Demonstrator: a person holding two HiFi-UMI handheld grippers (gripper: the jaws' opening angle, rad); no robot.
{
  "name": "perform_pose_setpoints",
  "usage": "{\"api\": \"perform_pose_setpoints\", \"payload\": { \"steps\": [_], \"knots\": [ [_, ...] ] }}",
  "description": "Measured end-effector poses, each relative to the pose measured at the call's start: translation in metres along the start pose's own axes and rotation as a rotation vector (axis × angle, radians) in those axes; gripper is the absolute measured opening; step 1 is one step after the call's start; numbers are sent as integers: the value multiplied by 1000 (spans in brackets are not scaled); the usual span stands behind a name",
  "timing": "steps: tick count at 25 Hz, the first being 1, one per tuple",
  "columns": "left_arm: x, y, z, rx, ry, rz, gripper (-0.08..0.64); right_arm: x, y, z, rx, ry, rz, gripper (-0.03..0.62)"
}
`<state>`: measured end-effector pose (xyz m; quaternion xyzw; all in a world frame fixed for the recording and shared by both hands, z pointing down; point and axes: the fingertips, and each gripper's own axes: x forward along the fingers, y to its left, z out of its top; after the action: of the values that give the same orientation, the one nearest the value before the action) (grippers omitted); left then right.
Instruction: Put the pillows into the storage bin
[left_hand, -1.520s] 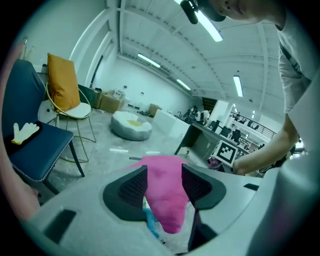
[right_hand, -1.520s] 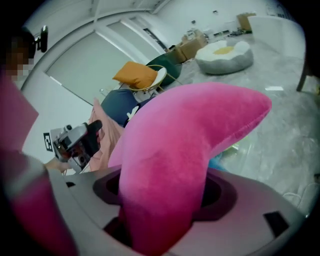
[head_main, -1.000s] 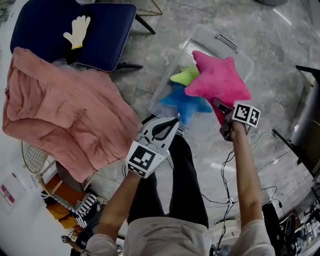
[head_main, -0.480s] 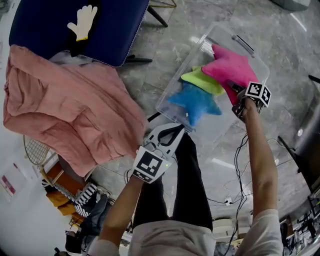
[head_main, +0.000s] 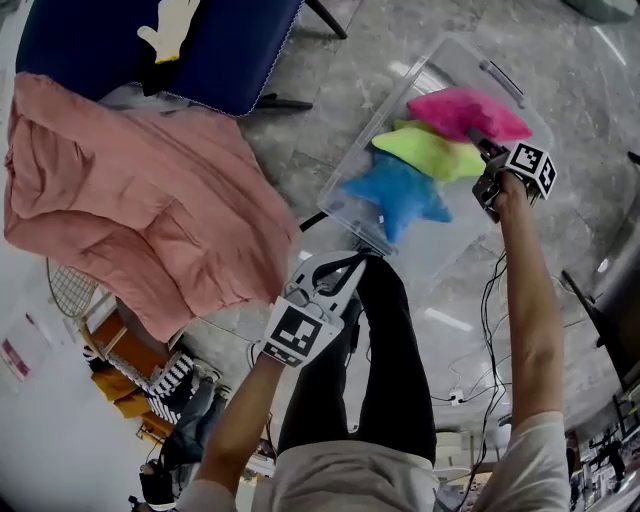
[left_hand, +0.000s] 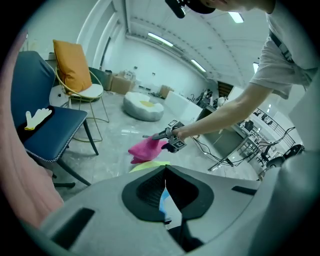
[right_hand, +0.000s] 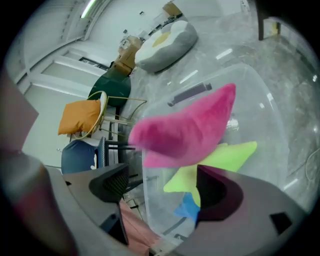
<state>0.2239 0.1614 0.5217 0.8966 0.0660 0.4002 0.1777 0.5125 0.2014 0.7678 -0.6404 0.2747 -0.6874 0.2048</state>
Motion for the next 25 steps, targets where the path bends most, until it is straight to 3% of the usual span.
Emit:
{"api": "perform_pose_setpoints", "payload": {
  "steps": [7,15,21,25],
  "knots": [
    [-13,-21,9,16,-88,19,11,-54,18,-53,-152,46,78,419],
    [-96,-72,-26,-4,-182,122,11,-160,36,-197,-350,84,171,419],
    [-194,-110,-94,-202,-317,332,11,-241,56,-324,-578,108,214,419],
    [-253,-152,-134,-290,-387,428,11,-300,70,-386,-634,98,249,407]
  ]
}}
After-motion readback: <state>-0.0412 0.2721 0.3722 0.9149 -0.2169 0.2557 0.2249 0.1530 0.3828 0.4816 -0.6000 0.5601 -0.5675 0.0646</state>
